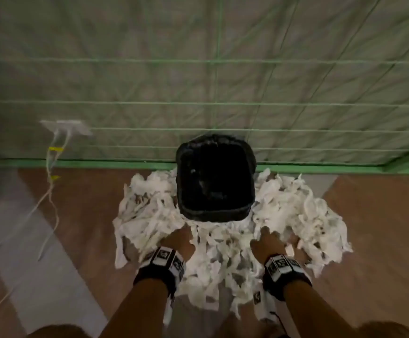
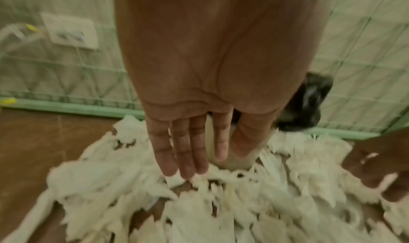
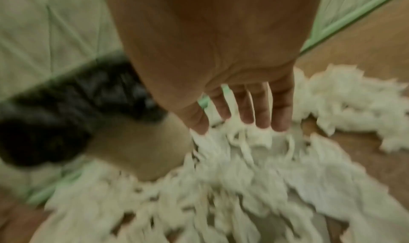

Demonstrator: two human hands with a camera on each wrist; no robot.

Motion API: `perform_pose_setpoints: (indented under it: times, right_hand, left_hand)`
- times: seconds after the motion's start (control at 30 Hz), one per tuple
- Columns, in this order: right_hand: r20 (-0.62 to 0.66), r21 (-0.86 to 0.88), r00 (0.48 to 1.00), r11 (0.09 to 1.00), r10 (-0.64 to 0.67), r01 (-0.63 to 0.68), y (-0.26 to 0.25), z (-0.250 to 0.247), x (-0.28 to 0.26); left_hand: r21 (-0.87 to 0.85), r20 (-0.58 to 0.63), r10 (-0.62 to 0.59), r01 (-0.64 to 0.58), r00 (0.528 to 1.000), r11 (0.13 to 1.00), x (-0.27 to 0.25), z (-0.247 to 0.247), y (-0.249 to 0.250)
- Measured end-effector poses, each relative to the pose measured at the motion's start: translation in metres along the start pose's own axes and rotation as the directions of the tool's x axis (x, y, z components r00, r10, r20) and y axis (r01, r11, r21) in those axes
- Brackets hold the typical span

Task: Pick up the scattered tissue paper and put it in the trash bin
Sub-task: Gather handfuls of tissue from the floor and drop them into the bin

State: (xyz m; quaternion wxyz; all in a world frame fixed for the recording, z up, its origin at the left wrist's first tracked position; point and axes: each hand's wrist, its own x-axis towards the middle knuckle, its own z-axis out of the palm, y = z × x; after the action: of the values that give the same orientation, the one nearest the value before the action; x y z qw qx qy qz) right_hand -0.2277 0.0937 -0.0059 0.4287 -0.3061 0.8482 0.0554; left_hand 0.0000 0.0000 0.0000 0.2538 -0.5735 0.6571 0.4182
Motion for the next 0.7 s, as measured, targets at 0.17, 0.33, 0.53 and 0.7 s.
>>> perform_pose_setpoints:
  times: [0.17,0.33,0.53,0.7]
  right_hand:
    - [-0.177,0.031,0.982,0.997,-0.069,0.075,0.012,0.100,0.072]
    - [-0.342,-0.243,0.906,0.955,-0.249,0.171,0.019,0.134,0.109]
    - [-0.501,-0.201,0.829,0.965,-0.249,0.168,0.025,0.144,0.096]
    - [-0.585,-0.181,0.785,0.976,-0.204,0.119,0.021,0.134,0.089]
  left_hand:
    - [0.216,-0.150,0.000,0.033,0.989,0.976,0.080,0.078,-0.029]
    - [0.228,-0.341,0.062,0.018,0.938,0.973,0.123,0.120,-0.043]
    - [0.090,-0.614,0.209,-0.195,0.761,0.977,0.126,0.144,-0.061]
    - [-0.065,-0.573,0.174,-0.256,0.801,0.965,0.118,0.139,-0.066]
